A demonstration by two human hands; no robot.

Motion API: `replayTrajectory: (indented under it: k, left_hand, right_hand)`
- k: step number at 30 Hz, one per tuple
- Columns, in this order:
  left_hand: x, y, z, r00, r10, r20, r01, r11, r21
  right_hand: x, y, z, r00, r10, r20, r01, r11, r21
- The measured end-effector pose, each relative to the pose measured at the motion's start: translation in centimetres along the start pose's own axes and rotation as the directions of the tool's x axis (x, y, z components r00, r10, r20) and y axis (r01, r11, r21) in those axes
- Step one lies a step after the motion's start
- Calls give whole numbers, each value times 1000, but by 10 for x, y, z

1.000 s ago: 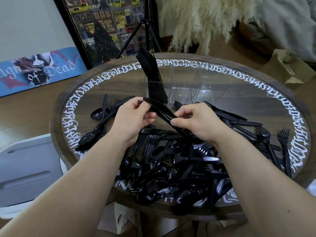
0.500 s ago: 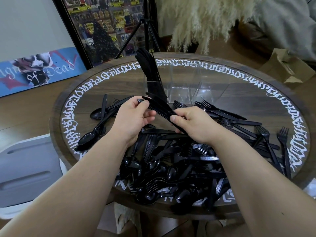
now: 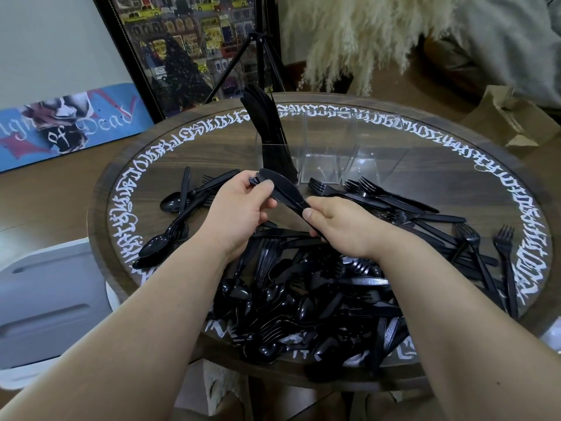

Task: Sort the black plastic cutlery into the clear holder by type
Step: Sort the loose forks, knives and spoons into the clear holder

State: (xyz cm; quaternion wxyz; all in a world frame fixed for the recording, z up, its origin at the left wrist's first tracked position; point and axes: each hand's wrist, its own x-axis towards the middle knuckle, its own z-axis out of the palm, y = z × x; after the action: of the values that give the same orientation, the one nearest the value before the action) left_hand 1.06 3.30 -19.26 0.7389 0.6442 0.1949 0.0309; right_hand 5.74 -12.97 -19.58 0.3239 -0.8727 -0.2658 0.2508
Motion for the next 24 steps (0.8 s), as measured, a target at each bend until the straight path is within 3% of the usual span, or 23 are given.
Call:
replayTrajectory:
  k: [3,8,15,24]
  left_hand:
    - [2,-1,0,1000,8,-21,-8,1000,-2]
    - [4,-1,-1,997,-3,-83,2,1000,-10]
    - [6,-1,-2,994,-12,-110,5,998,-66]
    - [4,1,-1,995,-1,-95,-9,995,-104]
  right_hand:
    - [-2,-1,0,997,-32,-76,34,999,30]
    - [-3,2,-3,937,-55,-344,46,998,-35]
    - [-2,0,-3,973,-137,-186,103,978,-183]
    - [-5,-2,-2,966,-178,-188,146,974,-173]
